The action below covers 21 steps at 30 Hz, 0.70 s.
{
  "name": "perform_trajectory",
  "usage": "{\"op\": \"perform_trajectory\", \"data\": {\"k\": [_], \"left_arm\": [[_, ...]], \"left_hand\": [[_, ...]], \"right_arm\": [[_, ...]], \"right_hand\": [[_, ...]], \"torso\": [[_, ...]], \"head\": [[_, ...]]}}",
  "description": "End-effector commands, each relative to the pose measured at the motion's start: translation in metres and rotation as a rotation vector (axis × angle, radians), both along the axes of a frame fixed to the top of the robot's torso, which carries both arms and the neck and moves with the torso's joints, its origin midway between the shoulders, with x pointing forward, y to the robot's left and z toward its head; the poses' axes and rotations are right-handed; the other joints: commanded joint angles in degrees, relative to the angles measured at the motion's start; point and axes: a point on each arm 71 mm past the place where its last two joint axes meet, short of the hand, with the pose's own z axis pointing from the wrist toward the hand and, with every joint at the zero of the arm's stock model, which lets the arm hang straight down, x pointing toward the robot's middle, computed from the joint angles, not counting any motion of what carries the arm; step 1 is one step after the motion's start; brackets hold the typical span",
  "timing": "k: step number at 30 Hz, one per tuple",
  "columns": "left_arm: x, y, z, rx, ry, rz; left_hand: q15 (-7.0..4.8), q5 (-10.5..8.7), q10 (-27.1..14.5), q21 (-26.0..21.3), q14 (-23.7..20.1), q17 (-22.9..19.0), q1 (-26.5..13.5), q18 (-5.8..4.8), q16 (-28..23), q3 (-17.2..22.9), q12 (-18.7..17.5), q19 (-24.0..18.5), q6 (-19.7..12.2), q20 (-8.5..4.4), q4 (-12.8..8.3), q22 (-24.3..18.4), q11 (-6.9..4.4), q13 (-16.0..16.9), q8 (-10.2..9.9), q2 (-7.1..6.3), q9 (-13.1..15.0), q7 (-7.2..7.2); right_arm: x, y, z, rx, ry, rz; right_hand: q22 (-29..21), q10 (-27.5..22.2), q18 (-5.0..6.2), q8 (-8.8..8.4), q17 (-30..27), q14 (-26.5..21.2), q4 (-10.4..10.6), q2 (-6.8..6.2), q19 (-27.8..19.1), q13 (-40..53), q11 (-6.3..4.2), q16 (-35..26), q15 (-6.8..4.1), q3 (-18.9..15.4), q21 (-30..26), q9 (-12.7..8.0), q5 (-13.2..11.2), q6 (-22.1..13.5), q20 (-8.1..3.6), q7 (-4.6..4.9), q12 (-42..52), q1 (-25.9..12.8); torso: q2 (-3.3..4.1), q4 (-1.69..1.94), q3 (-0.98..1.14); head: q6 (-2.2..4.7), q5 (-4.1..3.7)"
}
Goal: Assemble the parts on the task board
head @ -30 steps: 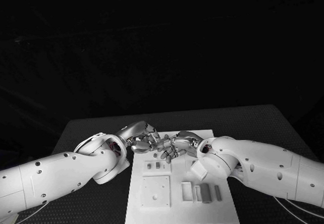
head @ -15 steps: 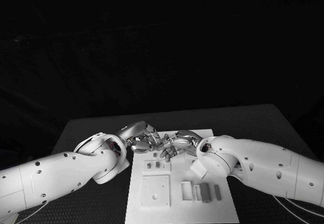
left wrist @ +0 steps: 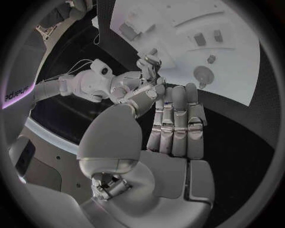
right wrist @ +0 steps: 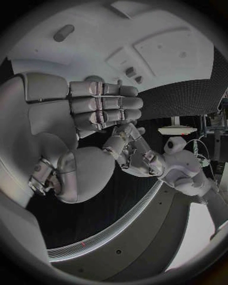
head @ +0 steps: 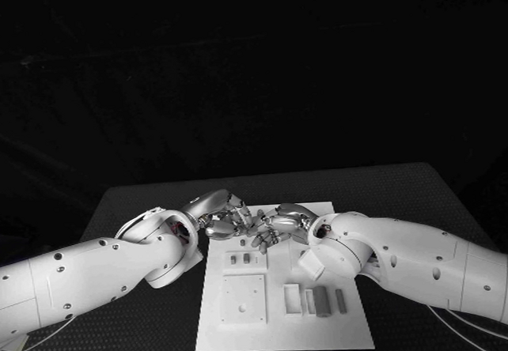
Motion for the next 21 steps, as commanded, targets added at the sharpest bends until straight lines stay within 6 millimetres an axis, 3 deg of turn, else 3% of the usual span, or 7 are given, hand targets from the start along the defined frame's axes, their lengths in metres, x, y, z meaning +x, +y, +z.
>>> {"op": "perform_trajectory", "data": {"k": [1,12,13,15,16,18,21], "left_arm": [[-0.0003,-0.0016,0.0017,-0.004,0.002,-0.010],[0.0025,0.0029,0.0015,-0.046,0.038,-0.002],[0.0031,0.0034,0.0017,-0.053,0.042,0.002],[0.0040,0.0038,0.0016,-0.059,0.051,0.004],[0.0043,0.0040,0.0015,-0.059,0.051,0.006],[0.0045,0.0041,0.0014,-0.060,0.053,0.008],[0.0050,0.0047,0.0011,-0.069,0.063,0.013]], "left_hand": [[-0.37,0.31,0.41,-0.38,0.61,0.06,-0.03,-0.80,-0.28,0.33,0.06,0.02,0.53,0.29,-0.13,-0.09,-0.01,0.02,0.22,0.40,0.02,0.06],[-0.37,0.31,0.41,-0.38,0.61,0.06,-0.03,-0.79,-0.28,0.33,0.06,0.02,0.53,0.29,-0.13,-0.09,-0.01,0.02,0.22,0.40,0.02,0.06],[-0.37,0.31,0.41,-0.38,0.61,0.06,-0.03,-0.79,-0.28,0.33,0.06,0.02,0.53,0.29,-0.13,-0.09,-0.01,0.02,0.22,0.40,0.02,0.06],[-0.37,0.31,0.41,-0.38,0.61,0.06,-0.03,-0.79,-0.28,0.33,0.06,0.02,0.53,0.29,-0.13,-0.09,-0.01,0.02,0.22,0.40,0.02,0.06],[0.12,-0.60,-1.46,-0.71,-0.31,-0.04,-0.07,-0.79,-0.85,0.26,-0.79,-0.85,-3.42,0.55,-0.27,-0.29,0.64,-0.46,-2.01,-0.59,-0.93,1.53],[1.23,-2.15,-4.46,-0.63,-1.74,0.19,0.29,-0.80,-1.64,-0.16,-0.76,-2.58,-7.96,1.36,-0.33,-0.64,1.83,-1.27,-4.55,-2.25,-1.97,3.91],[1.91,-2.31,-6.47,-0.54,-2.39,0.70,0.77,-0.80,-2.00,-0.48,-0.84,-3.32,-10.22,1.71,-0.28,-0.79,2.41,-1.88,-5.63,-2.77,-2.34,3.66]], "right_arm": [[0.0018,-0.0032,-0.0010,-0.005,-0.016,-0.011],[0.0025,-0.0064,0.0001,0.000,-0.054,0.036],[0.0019,-0.0058,0.0006,0.003,-0.059,0.045],[0.0004,-0.0039,0.0017,0.010,-0.066,0.062],[-0.0005,-0.0028,0.0024,0.013,-0.070,0.070],[-0.0018,-0.0011,0.0033,0.016,-0.077,0.082],[-0.0030,0.0003,0.0044,0.018,-0.085,0.088]], "right_hand": [[1.29,0.24,0.80,0.18,0.05,0.24,0.10,0.23,0.26,0.04,-0.02,0.15,0.02,0.31,0.09,0.04,-0.07,0.44,-0.02,0.15,0.18,0.41],[1.29,0.24,0.80,0.18,0.05,0.24,0.10,0.23,0.26,0.04,-0.02,0.15,0.02,0.31,0.09,0.04,-0.07,0.44,-0.02,0.15,0.18,0.41],[1.32,0.55,0.80,0.34,0.20,0.57,0.06,1.10,0.54,0.24,-0.17,0.36,-0.12,0.50,0.24,0.18,-0.06,0.65,-0.12,0.08,0.39,0.52],[1.32,0.57,0.80,0.35,0.21,0.59,0.05,1.17,0.56,0.26,-0.18,0.37,-0.14,0.52,0.25,0.19,-0.06,0.67,-0.13,0.08,0.41,0.52],[1.32,0.60,0.80,0.38,0.25,0.62,0.04,1.23,0.59,0.31,-0.20,0.40,-0.16,0.52,0.27,0.22,-0.06,0.68,-0.15,0.06,0.44,0.50],[1.33,0.69,0.80,0.48,0.38,0.72,-0.02,1.32,0.71,0.49,-0.28,0.48,-0.24,0.55,0.36,0.35,-0.06,0.75,-0.24,0.01,0.54,0.48],[1.34,0.81,0.80,0.58,0.52,0.84,-0.02,1.33,0.81,0.68,-0.36,0.59,-0.31,0.54,0.44,0.47,-0.07,0.84,-0.31,-0.02,0.65,0.44]], "torso": [[-0.01,0.01,0.01],[-0.01,0.02,0.04],[-0.01,0.02,0.04],[0.01,0.02,0.07],[0.02,0.01,0.07],[0.02,0.00,0.07],[0.01,-0.03,0.07]], "head": [[-0.02,-0.06],[-0.02,-0.10],[-0.02,-0.10],[-0.03,-0.11],[-0.04,-0.11],[-0.03,-0.11],[-0.04,-0.11]]}}
